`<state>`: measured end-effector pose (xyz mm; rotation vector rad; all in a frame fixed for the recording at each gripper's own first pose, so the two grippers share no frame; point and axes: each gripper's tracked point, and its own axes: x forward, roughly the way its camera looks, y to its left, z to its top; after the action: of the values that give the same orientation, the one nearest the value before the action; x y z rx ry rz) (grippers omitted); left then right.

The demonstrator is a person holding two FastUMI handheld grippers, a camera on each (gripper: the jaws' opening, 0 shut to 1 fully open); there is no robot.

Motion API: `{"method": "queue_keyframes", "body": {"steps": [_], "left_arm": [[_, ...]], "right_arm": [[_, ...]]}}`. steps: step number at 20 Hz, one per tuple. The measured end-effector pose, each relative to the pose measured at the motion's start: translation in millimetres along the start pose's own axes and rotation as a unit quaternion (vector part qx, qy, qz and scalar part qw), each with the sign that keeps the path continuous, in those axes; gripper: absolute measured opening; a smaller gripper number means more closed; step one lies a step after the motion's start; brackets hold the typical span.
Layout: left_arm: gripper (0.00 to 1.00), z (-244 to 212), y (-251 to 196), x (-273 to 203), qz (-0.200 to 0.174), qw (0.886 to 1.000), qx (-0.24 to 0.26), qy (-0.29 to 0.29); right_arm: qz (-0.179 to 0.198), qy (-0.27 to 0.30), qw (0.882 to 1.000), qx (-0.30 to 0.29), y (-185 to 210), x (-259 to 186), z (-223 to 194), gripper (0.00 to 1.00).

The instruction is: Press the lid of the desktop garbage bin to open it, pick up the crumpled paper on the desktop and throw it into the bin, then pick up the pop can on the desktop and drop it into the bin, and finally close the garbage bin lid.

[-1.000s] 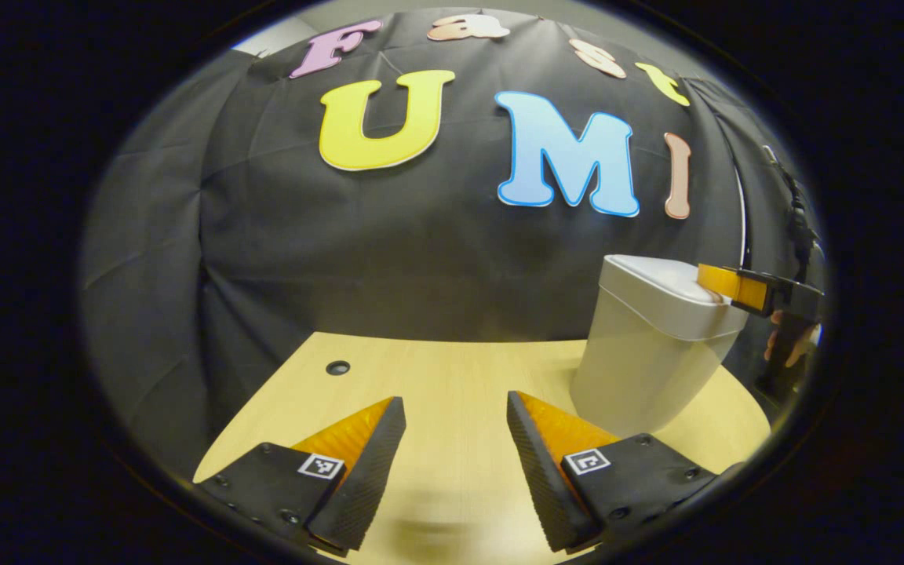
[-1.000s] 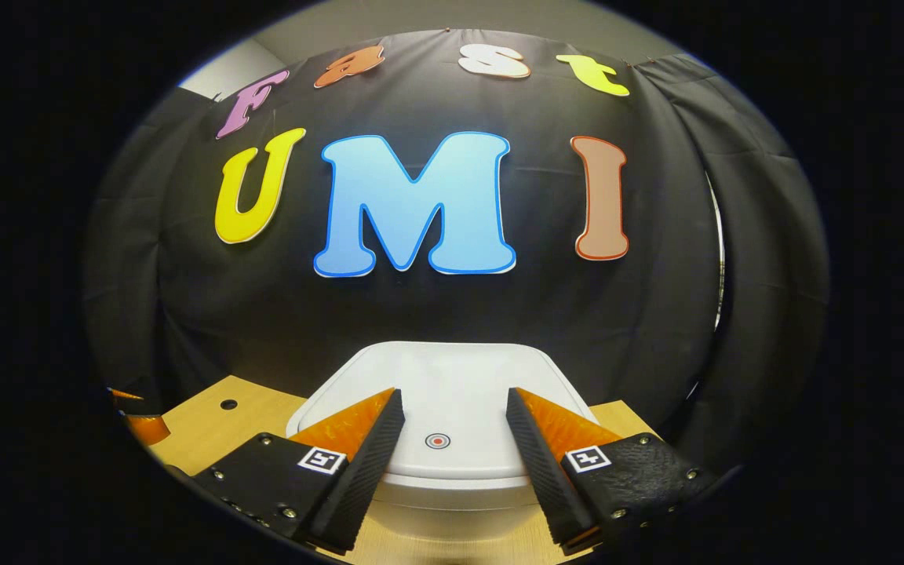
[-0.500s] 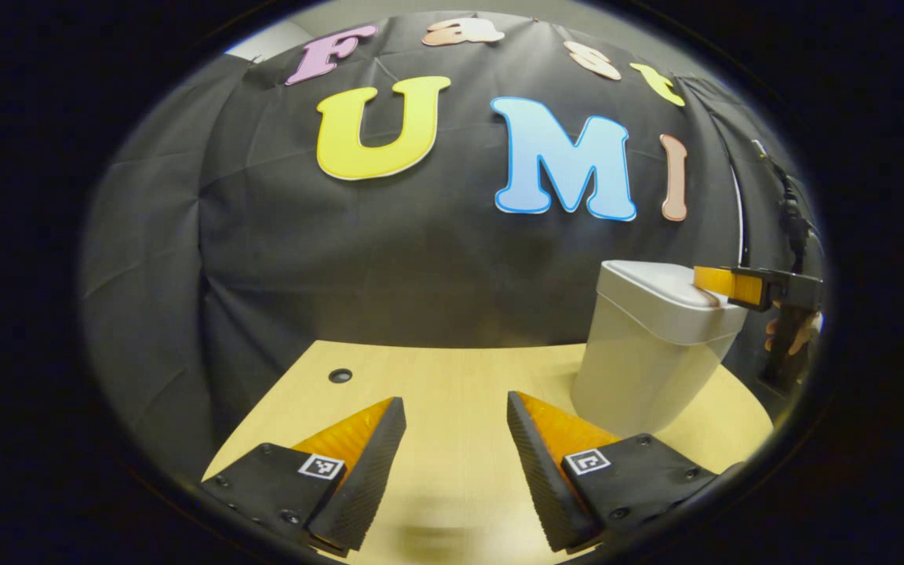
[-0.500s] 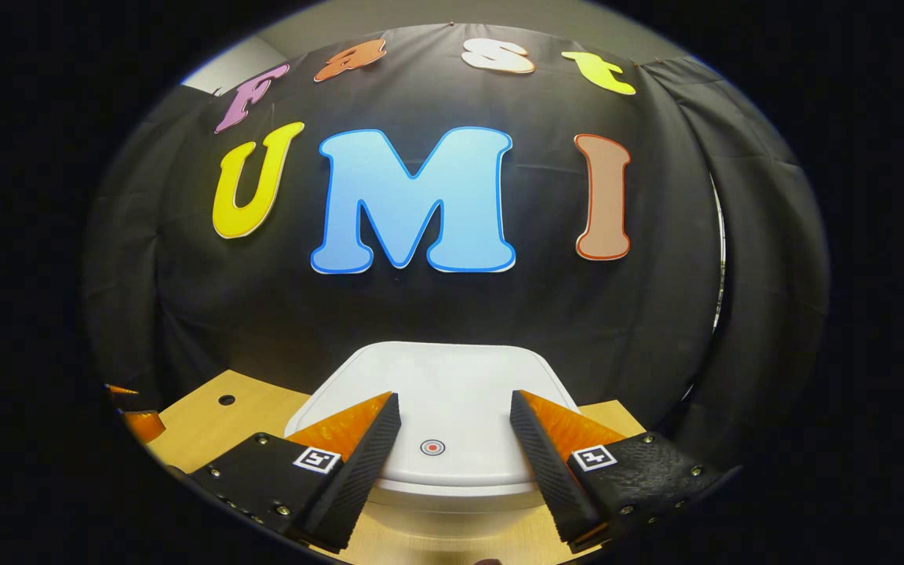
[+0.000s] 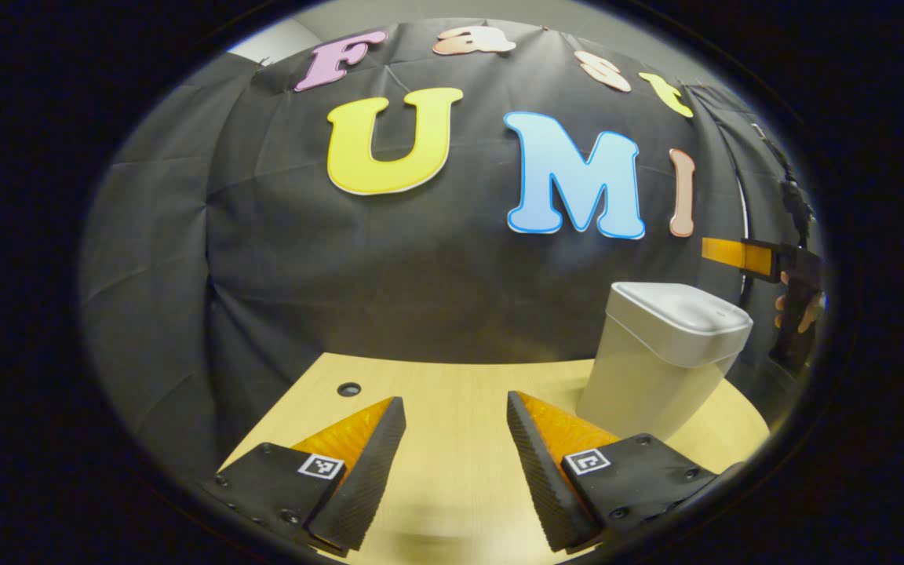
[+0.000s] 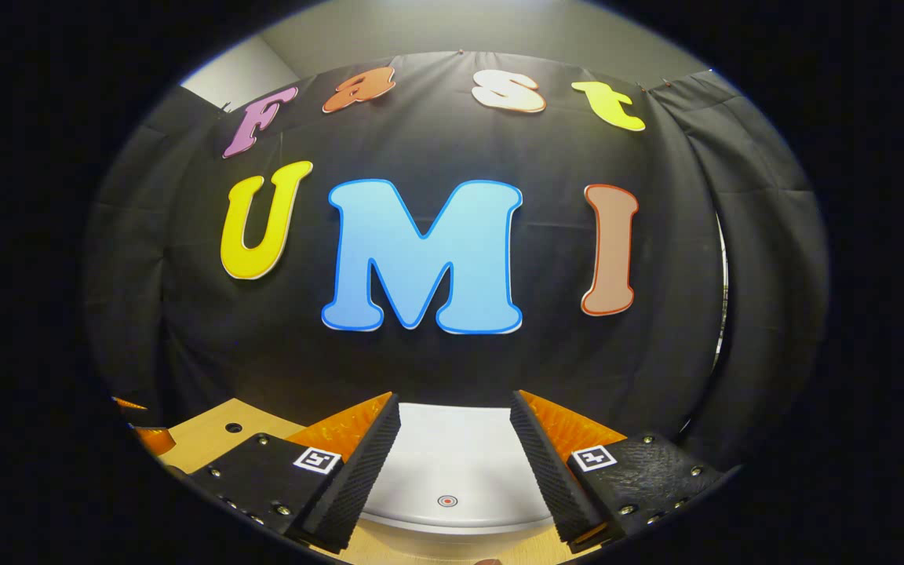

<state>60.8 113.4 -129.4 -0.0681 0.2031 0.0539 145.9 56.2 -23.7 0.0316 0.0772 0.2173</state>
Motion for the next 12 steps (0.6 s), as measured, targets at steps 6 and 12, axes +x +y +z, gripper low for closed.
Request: {"method": "queue_keyframes", "body": {"steps": [6,12], "left_arm": [[0.89,36.2,-13.3,-18.1,-0.009,0.999,0.012,-0.034],[0.89,45.3,-23.5,-41.0,-0.004,0.999,0.004,-0.042]], "right_arm": [[0.018,-0.027,0.999,0.008,12.2,-29.0,28.5,0.92],[0.033,-0.032,0.999,0.008,26.4,-62.2,27.8,0.92]]}}
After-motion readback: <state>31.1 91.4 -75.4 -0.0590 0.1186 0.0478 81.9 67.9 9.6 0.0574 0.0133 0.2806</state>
